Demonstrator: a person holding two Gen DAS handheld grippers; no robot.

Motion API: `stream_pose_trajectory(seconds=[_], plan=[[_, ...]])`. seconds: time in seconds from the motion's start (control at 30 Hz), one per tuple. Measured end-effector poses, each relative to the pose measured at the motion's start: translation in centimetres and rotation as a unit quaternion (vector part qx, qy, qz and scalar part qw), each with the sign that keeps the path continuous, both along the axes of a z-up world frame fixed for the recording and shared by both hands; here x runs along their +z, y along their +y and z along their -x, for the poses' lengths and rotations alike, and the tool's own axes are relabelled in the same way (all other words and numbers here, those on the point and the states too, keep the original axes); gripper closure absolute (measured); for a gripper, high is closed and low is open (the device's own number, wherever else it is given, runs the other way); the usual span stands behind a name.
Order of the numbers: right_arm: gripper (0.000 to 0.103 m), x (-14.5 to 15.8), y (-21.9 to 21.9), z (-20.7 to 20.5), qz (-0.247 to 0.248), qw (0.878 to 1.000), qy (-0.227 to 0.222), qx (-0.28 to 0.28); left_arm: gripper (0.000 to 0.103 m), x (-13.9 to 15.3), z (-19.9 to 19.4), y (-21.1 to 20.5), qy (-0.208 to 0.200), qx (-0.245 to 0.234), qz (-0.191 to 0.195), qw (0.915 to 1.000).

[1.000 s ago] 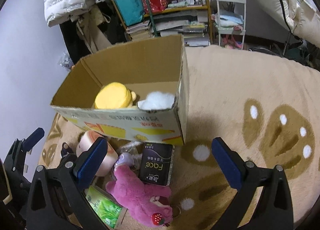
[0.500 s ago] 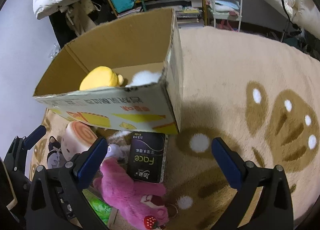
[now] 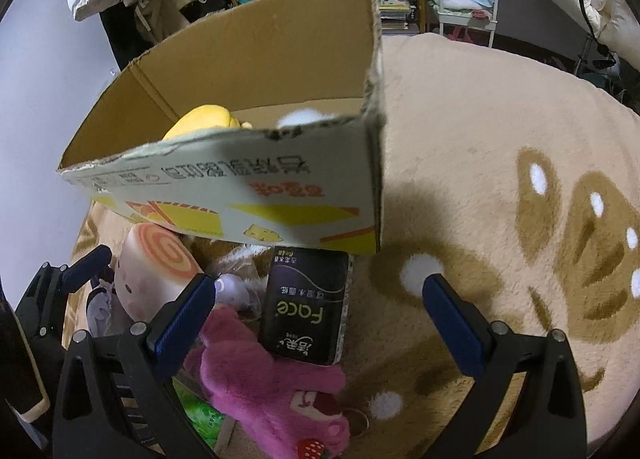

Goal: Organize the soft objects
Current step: 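Grasp the pink marshmallow plush with the left gripper while the right gripper grasps the black Face tissue pack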

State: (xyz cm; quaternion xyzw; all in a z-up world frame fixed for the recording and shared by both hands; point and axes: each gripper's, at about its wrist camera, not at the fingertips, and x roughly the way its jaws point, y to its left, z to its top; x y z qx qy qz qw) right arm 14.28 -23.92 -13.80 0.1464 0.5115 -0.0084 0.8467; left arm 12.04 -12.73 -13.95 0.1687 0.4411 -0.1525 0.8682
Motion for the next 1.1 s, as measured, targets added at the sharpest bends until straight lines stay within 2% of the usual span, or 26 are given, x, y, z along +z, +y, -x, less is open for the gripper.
stream_pose_trajectory(seconds=[0.2,0.37,0.5,0.53,0.6,0.73,0.87,1.1], plan=[[0.000,-0.5,0.2,-0.5,0.003,1.000,0.009,0.002,0.004,-0.3,-0.1,0.0,0.005,0.003,0.000,1.0000],[0.011,-1.4,0.3,-1.0,0.004,1.000,0.026,0.010,0.004,-0.6,-0.6,0.1,0.012,0.014,-0.002,0.9998],[0.026,-2.0,0.6,-1.5,-0.001,0.999,0.037,0.020,0.004,-0.6,-0.5,0.0,0.003,0.012,-0.009,0.9999],[0.034,-2.1,0.7,-1.6,-0.003,0.999,0.038,0.024,0.004,-0.6,-0.5,0.0,0.000,0.012,-0.009,0.9999],[0.040,-2.2,1.0,-1.7,0.002,0.999,0.042,0.030,0.004,-0.5,-0.3,0.0,-0.008,0.010,-0.007,0.9999],[0.043,-2.3,1.0,-1.9,-0.002,0.999,0.042,0.031,0.018,-0.7,-0.3,-0.1,0.008,0.006,-0.001,0.9999],[0.043,-2.4,1.1,-2.1,0.001,0.999,0.044,0.031,0.020,-0.9,-0.3,-0.1,0.016,0.010,0.000,0.9998],[0.045,-2.5,1.3,-2.1,0.002,0.999,0.041,0.033,0.032,-0.7,-0.3,0.3,0.021,0.015,0.015,0.9996]])
